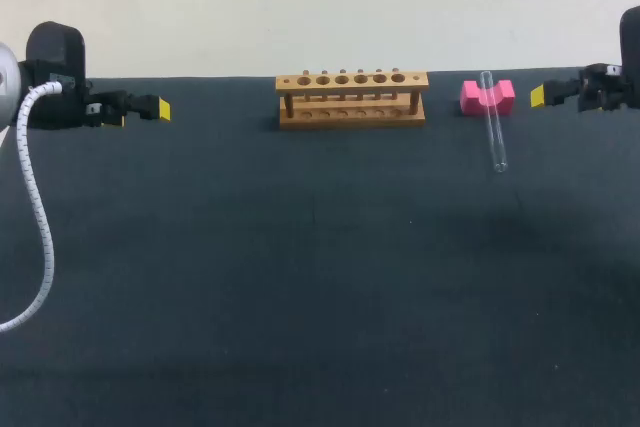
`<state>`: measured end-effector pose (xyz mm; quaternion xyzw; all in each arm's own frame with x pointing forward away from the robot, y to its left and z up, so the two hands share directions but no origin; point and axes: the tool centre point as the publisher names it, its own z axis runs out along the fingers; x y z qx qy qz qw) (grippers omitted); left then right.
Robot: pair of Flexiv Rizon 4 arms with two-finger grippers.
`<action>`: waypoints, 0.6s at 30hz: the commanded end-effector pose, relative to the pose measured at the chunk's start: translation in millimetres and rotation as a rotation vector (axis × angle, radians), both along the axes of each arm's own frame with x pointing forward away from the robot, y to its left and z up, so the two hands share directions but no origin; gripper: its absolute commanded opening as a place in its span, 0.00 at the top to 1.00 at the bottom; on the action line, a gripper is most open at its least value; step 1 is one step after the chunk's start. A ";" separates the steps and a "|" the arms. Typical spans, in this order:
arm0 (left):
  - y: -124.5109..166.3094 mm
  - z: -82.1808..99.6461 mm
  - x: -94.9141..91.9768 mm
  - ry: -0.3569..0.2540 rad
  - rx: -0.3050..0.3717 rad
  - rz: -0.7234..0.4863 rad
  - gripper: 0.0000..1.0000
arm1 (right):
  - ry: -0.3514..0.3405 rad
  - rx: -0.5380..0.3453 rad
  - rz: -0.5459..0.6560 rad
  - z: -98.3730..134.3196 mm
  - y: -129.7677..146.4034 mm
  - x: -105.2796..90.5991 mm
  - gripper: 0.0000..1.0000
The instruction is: Grasp the test tube, adjust it, and insert it.
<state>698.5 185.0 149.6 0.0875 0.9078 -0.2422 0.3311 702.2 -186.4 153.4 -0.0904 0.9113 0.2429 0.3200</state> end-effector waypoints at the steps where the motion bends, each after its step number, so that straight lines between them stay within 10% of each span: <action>1: -0.6 1.1 1.1 0.005 0.004 0.000 0.00 | -0.001 0.000 0.000 -0.2 0.1 0.3 0.00; 18: -1.6 -0.4 6.3 -0.040 0.020 -0.039 0.00 | -0.001 0.000 0.000 -0.2 0.1 0.3 0.00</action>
